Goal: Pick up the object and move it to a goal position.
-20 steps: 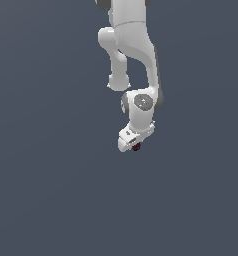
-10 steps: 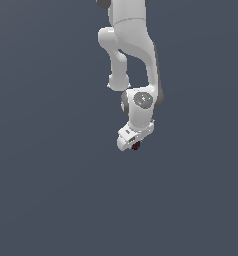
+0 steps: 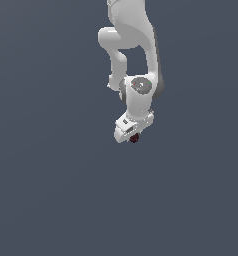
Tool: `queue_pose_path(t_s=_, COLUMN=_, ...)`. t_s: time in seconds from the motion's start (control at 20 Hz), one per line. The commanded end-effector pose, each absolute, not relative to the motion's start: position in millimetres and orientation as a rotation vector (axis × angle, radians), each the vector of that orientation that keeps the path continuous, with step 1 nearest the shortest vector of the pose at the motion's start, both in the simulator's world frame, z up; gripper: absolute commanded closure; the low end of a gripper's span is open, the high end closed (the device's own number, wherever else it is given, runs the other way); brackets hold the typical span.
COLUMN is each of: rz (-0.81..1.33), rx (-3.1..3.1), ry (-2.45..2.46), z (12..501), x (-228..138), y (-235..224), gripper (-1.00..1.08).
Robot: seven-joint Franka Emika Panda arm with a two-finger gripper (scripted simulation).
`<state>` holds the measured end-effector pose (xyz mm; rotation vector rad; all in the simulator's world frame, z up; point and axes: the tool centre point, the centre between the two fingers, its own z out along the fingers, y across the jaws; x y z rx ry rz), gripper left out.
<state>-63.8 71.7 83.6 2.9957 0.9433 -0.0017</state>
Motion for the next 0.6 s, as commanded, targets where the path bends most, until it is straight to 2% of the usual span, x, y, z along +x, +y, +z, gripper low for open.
queue_pose_path(t_s=0.0, rz=0.000, rx=2.995, ry=0.943, z=98.8, x=-67.6, y=68.2, gripper=1.08)
queue_pose_path(t_s=0.55, rz=0.000, rx=2.996, ry=0.944, z=128.4, x=-74.0, y=61.7, gripper=1.08)
